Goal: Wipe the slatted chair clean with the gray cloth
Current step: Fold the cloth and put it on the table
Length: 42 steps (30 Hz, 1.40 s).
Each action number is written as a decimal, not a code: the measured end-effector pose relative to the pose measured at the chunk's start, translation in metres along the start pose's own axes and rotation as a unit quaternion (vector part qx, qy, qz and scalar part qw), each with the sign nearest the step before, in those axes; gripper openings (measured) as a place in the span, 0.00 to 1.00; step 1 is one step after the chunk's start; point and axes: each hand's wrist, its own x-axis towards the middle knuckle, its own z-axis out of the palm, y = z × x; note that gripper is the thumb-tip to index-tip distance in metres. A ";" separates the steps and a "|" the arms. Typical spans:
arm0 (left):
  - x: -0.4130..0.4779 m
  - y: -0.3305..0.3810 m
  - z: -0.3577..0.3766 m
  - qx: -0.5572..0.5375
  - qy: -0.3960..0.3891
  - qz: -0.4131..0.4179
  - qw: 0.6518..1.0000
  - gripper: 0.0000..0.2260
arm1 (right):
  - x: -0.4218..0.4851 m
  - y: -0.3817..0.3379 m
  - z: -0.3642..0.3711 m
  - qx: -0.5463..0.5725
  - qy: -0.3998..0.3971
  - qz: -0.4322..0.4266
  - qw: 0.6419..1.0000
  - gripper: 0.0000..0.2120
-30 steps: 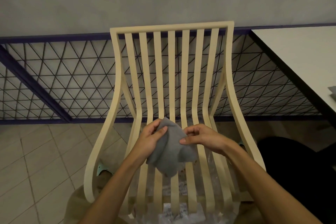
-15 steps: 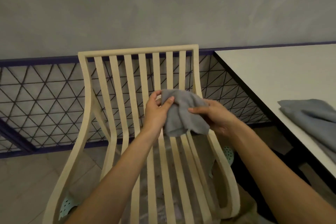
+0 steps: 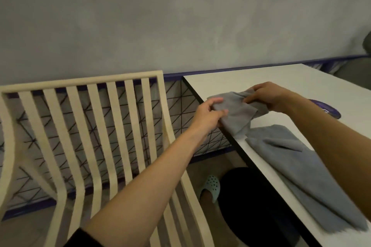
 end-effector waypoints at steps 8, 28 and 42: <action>0.014 -0.026 -0.002 0.332 -0.034 0.074 0.940 0.19 | 0.015 0.043 -0.001 -0.010 0.059 0.002 0.998 0.21; 0.002 -0.013 0.009 0.452 -0.047 0.224 0.862 0.09 | -0.028 0.019 0.004 -0.231 -0.062 -0.134 0.962 0.29; 0.017 0.089 0.022 0.192 -0.030 0.205 0.959 0.09 | -0.062 -0.011 -0.037 -0.111 0.080 -0.286 0.948 0.08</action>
